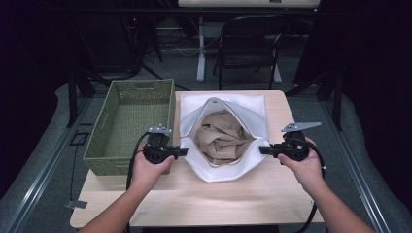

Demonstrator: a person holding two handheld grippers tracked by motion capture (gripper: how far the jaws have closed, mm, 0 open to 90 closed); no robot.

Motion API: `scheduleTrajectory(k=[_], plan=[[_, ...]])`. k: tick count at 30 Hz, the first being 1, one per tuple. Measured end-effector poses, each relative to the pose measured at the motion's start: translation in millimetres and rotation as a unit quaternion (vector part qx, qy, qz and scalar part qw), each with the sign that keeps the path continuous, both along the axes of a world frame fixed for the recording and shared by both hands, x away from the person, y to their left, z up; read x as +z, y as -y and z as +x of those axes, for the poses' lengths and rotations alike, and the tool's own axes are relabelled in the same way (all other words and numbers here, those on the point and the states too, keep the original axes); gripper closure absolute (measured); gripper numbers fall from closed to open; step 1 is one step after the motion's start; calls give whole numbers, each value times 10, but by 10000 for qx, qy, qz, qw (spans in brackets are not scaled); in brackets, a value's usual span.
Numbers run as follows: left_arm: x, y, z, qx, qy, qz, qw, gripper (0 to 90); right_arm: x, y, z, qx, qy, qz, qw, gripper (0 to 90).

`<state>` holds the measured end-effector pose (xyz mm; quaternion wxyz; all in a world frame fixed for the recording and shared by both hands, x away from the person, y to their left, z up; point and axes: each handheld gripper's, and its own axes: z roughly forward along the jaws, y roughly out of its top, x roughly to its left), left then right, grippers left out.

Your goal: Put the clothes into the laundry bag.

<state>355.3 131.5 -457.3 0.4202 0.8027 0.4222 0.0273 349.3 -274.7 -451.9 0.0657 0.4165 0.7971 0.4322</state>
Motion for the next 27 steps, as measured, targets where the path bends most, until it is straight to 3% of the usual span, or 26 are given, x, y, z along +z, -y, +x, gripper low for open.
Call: scheduleTrajectory(k=[9, 18, 27], plan=[[129, -59, 106, -31, -97, -60, 9999, 838, 123, 14, 79, 55, -123, 75, 9999, 830], [284, -88, 212, -63, -129, -159, 9998, 839, 219, 95, 172, 16, -154, 340, 9993, 830], [430, -136, 316, -39, -63, -151, 9999, 839, 298, 206, 241, -76, -173, 433, 9989, 829]])
